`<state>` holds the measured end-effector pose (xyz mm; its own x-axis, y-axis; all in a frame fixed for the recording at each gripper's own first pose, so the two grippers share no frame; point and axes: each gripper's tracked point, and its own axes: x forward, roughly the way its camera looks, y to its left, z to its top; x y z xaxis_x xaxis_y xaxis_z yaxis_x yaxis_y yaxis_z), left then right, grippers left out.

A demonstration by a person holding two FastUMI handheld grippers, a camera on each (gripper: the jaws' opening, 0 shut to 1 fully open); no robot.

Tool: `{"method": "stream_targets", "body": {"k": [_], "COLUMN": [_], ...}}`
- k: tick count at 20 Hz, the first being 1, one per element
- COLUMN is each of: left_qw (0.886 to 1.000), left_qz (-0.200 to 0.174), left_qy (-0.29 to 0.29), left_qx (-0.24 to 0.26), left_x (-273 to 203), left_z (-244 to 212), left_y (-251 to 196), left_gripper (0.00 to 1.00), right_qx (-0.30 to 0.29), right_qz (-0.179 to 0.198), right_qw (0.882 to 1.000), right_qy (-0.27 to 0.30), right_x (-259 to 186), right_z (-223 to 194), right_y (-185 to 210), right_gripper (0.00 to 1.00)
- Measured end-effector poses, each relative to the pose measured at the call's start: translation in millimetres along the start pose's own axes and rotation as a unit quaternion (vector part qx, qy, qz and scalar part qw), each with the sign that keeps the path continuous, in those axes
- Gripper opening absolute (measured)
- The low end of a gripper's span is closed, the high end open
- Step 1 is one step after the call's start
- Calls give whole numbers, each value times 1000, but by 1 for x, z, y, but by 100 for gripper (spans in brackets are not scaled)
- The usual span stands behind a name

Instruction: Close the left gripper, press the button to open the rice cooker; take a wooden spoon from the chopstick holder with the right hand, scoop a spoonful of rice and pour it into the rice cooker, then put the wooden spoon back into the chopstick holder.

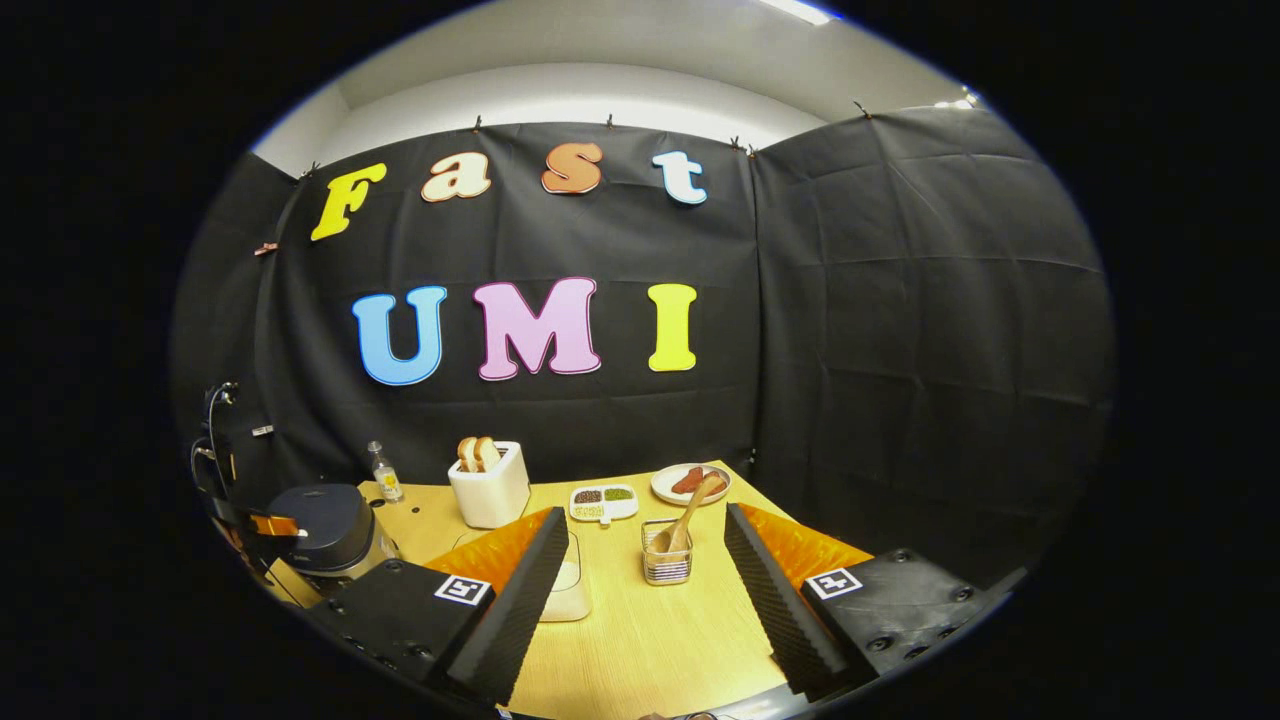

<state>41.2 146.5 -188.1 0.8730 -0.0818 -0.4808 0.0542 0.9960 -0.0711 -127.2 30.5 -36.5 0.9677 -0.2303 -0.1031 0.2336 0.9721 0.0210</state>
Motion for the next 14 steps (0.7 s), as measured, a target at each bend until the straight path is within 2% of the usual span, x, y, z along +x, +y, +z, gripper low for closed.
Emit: {"method": "stream_targets", "body": {"k": [4, 7, 10, 12, 14], "left_qw": [1000, 1000, 999, 998, 991], "left_qz": [1, 4, 8, 17, 33], "left_qy": [-6, 4, -11, -47, -127], "left_qx": [1, 22, 31, 34, 29], "left_x": [1, 2, -4, -21, -48], "left_z": [-2, -7, 1, 21, 65], "left_y": [-2, -3, -4, -5, -2], "left_gripper": [6, 6, 6, 6, 6], "right_qx": [10, 4, -6, -8, -8], "right_qz": [17, 31, 44, 49, 46], "right_qw": [1000, 1000, 999, 999, 999], "right_qy": [-2, -6, -9, -4, -3], "right_x": [6, 6, 10, 16, 23], "right_z": [-1, -2, -6, -10, -9], "right_y": [14, 21, 27, 28, 25], "right_gripper": [98, 98, 98, 98, 98]}}
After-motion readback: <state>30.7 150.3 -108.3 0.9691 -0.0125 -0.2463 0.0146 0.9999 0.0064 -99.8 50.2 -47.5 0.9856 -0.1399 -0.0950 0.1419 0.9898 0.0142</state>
